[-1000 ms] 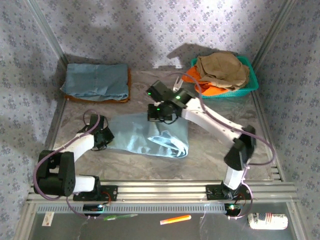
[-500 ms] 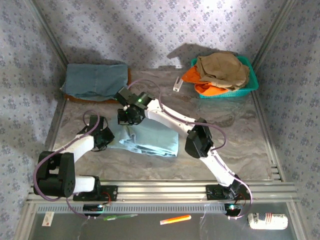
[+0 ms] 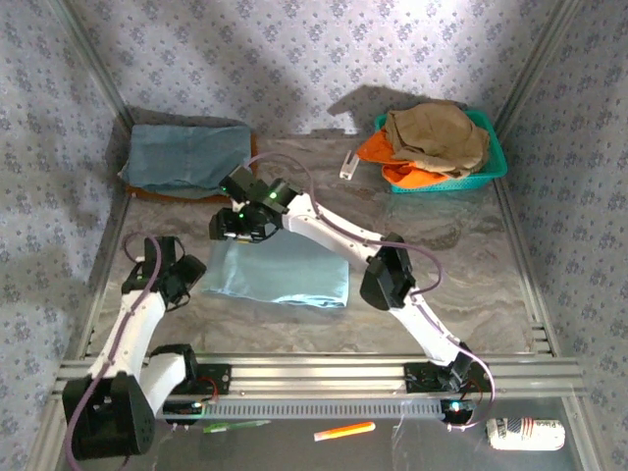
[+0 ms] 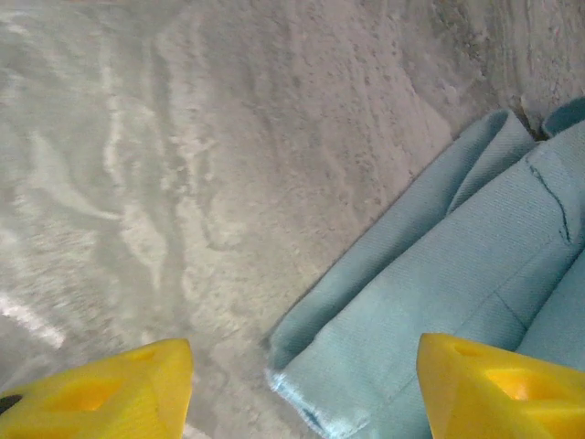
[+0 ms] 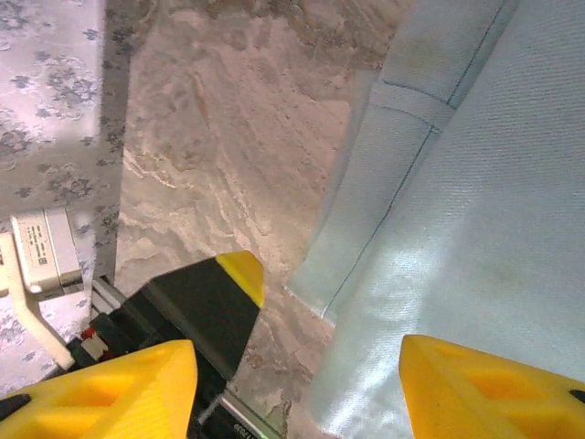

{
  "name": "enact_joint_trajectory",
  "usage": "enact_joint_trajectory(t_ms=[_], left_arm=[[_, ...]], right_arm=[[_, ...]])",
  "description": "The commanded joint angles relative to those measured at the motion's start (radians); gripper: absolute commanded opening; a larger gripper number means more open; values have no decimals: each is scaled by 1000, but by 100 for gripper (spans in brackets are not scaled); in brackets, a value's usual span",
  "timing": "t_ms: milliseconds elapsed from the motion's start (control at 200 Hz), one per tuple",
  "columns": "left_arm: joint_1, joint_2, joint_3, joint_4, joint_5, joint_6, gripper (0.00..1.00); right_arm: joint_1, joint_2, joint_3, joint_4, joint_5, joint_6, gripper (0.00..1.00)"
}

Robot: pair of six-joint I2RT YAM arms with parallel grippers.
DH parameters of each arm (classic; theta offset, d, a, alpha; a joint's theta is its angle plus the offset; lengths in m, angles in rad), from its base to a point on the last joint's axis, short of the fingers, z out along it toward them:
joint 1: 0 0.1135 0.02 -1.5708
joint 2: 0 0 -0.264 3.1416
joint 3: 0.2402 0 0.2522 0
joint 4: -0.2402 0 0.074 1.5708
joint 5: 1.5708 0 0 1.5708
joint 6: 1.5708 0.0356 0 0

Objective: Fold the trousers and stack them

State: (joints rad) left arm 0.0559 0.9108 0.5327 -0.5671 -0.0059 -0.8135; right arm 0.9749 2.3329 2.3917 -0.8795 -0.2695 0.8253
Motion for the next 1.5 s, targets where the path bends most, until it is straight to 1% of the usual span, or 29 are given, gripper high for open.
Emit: enact_joint_trajectory(t_ms=[0, 25, 85, 170, 205, 230, 310, 385, 450, 525, 630, 675, 695, 760, 795, 835, 899, 1019, 1134, 1204, 1294, 1394, 1454, 1464, 1499], left_arm=[[12, -36, 80, -106, 13, 17, 66], [12, -35, 95, -132, 36, 28, 65], [0, -17, 139, -134, 89, 60, 64], [-51, 36, 206, -119, 142, 125, 64], [-76, 66, 237, -119, 154, 146, 65], [-95, 91, 253, -78, 167, 164, 67], [-148, 207, 316, -39, 211, 205, 71], [-197, 338, 378, -23, 199, 223, 71], [-250, 441, 431, -19, 114, 236, 72], [-283, 561, 488, -7, 79, 251, 72], [-313, 705, 568, -29, 60, 286, 64], [-326, 740, 589, -37, 52, 297, 56], [-331, 749, 596, -37, 51, 298, 51], [-349, 753, 614, -49, 43, 297, 22], [-359, 743, 624, -63, 24, 292, 10], [-381, 724, 642, -82, 4, 291, 0], [-416, 688, 675, -106, -8, 296, 0], [-483, 617, 744, -215, -50, 300, 0], [-490, 532, 737, -256, -95, 277, 0], [-469, 487, 703, -260, -128, 269, 0], [-410, 460, 656, -245, -99, 273, 0], [-357, 445, 596, -205, -123, 291, 0], [-315, 458, 556, -162, -116, 292, 0], [-308, 463, 551, -156, -115, 292, 1], [-289, 486, 534, -131, -111, 289, 9]], right_arm=[[-11, -199, -129, 39, 27, -43, 62], [-17, -235, -173, 48, 43, -51, 62], [-33, -326, -293, 65, 83, -68, 62], [-72, -453, -478, 102, 116, -78, 62], [-94, -499, -549, 129, 117, -77, 62], [-109, -532, -604, 146, 117, -75, 62], [-167, -613, -763, 181, 113, -77, 62], [-228, -675, -900, 203, 116, -83, 63], [-280, -720, -1004, 220, 121, -91, 66], [-333, -757, -1111, 254, 104, -107, 69], [-387, -774, -1207, 274, 71, -139, 70], [-402, -769, -1245, 274, 73, -157, 70], [-407, -764, -1255, 274, 75, -165, 70], [-423, -743, -1280, 274, 72, -185, 70], [-431, -732, -1290, 293, 72, -188, 70], [-437, -720, -1303, 307, 66, -188, 70], [-446, -709, -1318, 326, 57, -188, 71], [-453, -704, -1327, 345, 52, -188, 70], [-453, -706, -1327, 351, 43, -189, 71], [-451, -708, -1327, 354, 38, -188, 70], [-439, -707, -1323, 355, 36, -189, 71], [-422, -703, -1317, 352, 45, -189, 71], [-408, -699, -1313, 351, 52, -189, 71], [-405, -698, -1311, 351, 53, -188, 71], [-394, -694, -1306, 347, 61, -188, 71]])
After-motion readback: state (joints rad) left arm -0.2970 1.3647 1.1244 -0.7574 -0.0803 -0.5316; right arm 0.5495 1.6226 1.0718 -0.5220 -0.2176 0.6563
